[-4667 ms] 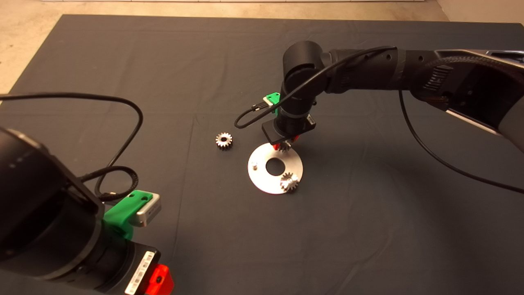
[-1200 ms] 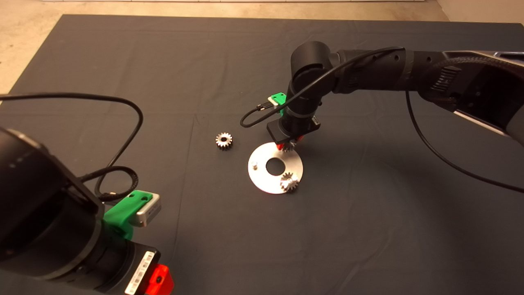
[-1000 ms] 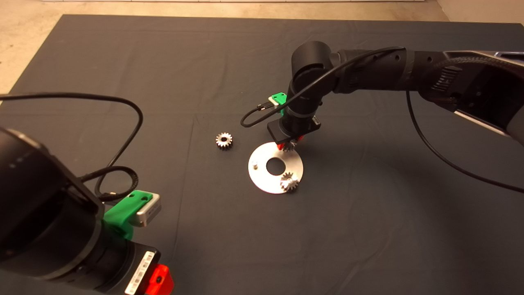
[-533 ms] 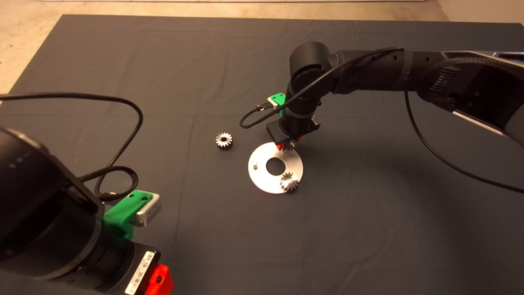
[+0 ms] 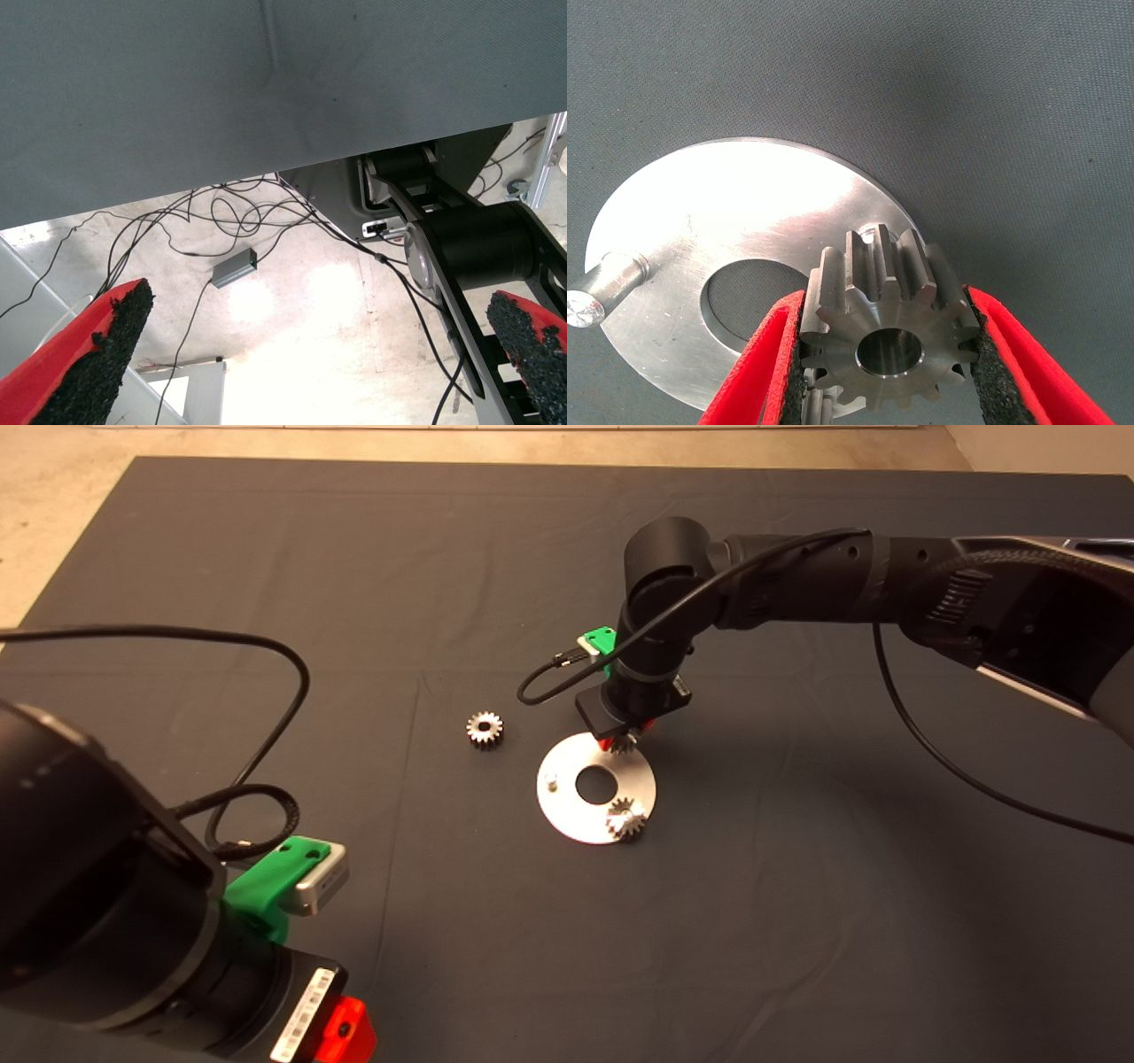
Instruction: Install three planetary gears onto the carrier pins
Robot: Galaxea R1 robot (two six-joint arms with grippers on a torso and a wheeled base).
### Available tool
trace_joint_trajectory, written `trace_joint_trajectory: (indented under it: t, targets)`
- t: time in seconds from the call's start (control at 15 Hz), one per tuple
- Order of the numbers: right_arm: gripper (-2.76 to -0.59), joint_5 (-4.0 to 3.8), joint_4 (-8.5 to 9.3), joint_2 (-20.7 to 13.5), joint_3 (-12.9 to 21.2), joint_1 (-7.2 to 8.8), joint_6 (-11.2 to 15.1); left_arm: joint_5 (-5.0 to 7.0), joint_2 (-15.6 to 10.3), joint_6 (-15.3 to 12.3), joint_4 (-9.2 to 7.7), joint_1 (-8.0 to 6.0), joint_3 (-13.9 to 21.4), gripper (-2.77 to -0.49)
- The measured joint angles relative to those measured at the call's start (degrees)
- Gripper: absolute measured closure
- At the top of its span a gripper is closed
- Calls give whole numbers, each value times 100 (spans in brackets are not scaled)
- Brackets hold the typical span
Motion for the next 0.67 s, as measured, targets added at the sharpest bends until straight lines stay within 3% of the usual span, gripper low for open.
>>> trace_joint_trajectory:
  t: [0.4,0.67]
  targets:
    - [-116,-4,0,0,0,1,-5,-2,0,0,0,0,0,-275]
    - [-135,-6,0,-1,0,1,-13,-2,0,0,0,0,0,-275]
